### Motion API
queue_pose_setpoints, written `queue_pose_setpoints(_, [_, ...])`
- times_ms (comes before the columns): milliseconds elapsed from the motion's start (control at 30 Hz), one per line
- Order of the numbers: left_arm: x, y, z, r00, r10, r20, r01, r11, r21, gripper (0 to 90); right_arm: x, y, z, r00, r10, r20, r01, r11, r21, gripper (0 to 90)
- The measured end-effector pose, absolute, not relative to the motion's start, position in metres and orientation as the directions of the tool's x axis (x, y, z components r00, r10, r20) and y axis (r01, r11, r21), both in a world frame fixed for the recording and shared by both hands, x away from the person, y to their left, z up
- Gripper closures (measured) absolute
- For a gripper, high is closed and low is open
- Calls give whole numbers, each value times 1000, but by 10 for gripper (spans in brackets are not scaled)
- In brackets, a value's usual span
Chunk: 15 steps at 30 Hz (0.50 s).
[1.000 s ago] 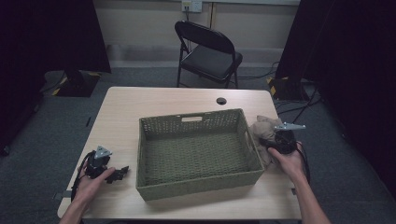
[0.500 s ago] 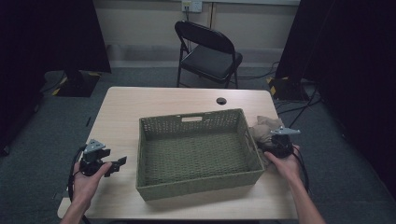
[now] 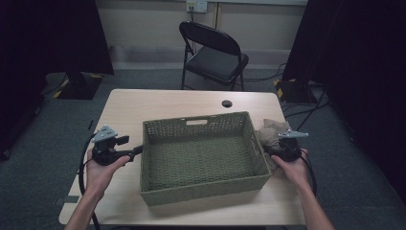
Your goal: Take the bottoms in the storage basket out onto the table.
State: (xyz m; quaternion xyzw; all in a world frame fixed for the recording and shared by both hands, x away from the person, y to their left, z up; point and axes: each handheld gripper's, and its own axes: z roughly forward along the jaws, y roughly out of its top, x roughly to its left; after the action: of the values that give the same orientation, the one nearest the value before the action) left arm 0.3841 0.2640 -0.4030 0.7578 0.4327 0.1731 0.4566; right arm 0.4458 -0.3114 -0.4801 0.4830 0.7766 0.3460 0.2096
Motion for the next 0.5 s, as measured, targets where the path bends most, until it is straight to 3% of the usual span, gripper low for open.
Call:
queue_pose_setpoints(233, [412, 257, -419, 554, 807, -204, 569, -189, 800, 309, 446, -312, -481, -447, 895, 5, 601, 296, 743, 519])
queue_pose_setpoints(500, [423, 238, -430, 561, 804, -196, 617, -249, 746, 310, 445, -311, -481, -447, 895, 3, 599, 296, 744, 518])
